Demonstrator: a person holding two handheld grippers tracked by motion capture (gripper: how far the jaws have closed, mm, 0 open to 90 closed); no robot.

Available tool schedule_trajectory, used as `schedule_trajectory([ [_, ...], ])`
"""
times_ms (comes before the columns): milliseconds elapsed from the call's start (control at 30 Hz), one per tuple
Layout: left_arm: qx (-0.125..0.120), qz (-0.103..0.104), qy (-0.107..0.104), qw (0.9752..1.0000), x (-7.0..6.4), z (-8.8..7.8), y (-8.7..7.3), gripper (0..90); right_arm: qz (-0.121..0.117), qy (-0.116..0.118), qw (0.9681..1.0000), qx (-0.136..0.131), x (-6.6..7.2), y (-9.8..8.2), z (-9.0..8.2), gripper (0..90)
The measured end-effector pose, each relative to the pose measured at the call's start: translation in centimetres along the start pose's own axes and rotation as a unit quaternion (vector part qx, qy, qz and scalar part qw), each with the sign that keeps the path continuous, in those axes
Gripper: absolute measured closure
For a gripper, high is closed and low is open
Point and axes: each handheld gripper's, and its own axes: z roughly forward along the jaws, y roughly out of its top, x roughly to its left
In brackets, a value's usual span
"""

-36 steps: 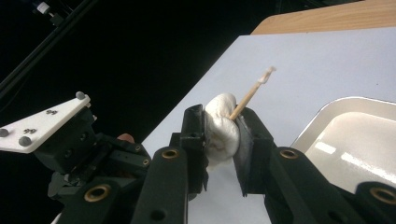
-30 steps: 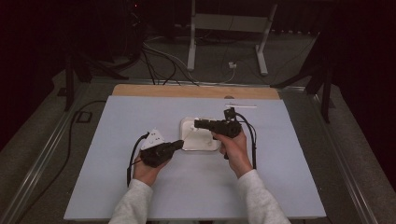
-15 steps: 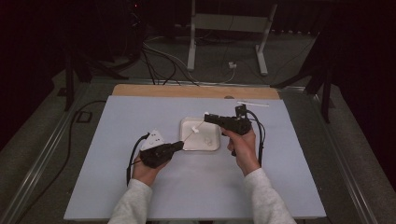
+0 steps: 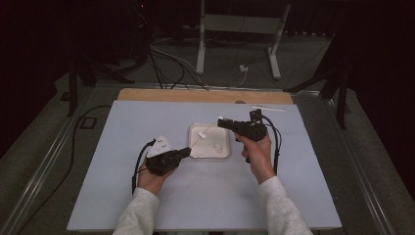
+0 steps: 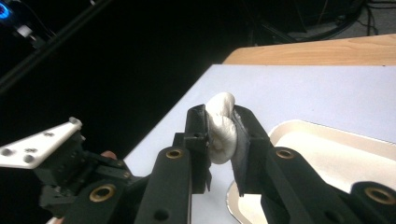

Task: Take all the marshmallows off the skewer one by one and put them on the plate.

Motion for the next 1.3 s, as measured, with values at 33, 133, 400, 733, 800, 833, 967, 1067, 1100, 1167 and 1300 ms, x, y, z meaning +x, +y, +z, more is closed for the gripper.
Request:
schedule_trajectory([
  [33,-0.001,-0.001,0.002,1.0000,0.0,0.0,0.0,90.0,-0.001,-0.001,1.0000,0.003,0.0,-0.1,0.1,77.8],
  [133,-0.004,-0.007,0.005,1.0000,0.2,-0.1,0.0,90.0,-0.005,-0.006,0.9999,0.008,0.0,-0.2,0.4,77.4],
  [400,-0.009,-0.013,0.007,0.9998,0.3,-0.3,0.1,90.0,-0.018,-0.028,0.9992,0.023,0.0,-0.7,1.0,76.5],
  [733,-0.012,-0.016,0.008,0.9998,0.3,-0.3,0.1,90.0,-0.036,-0.060,0.9965,0.045,-0.4,-1.6,1.9,75.4],
  [800,-0.012,-0.017,0.008,0.9997,0.3,-0.3,0.1,90.0,-0.040,-0.067,0.9957,0.051,-0.5,-1.8,2.1,75.2],
  [833,-0.012,-0.017,0.008,0.9997,0.3,-0.3,0.1,90.0,-0.042,-0.070,0.9953,0.053,-0.5,-1.9,2.2,75.1],
  [967,-0.012,-0.018,0.009,0.9997,0.4,-0.3,0.1,90.0,-0.049,-0.081,0.9931,0.068,-0.6,-2.4,2.9,74.8],
  [1067,-0.012,-0.018,0.009,0.9997,0.4,-0.3,0.1,90.0,-0.052,-0.090,0.9913,0.081,-0.8,-3.0,3.4,74.5],
  [1100,-0.012,-0.018,0.009,0.9997,0.4,-0.3,0.1,90.0,-0.054,-0.093,0.9906,0.085,-0.9,-3.2,3.6,74.4],
  [1167,-0.012,-0.019,0.009,0.9997,0.4,-0.3,0.1,90.0,-0.054,-0.099,0.9893,0.093,-1.1,-3.6,3.9,74.3],
  [1300,-0.013,-0.019,0.009,0.9997,0.4,-0.3,0.1,90.0,-0.058,-0.108,0.9867,0.107,-1.3,-4.2,4.5,73.9],
])
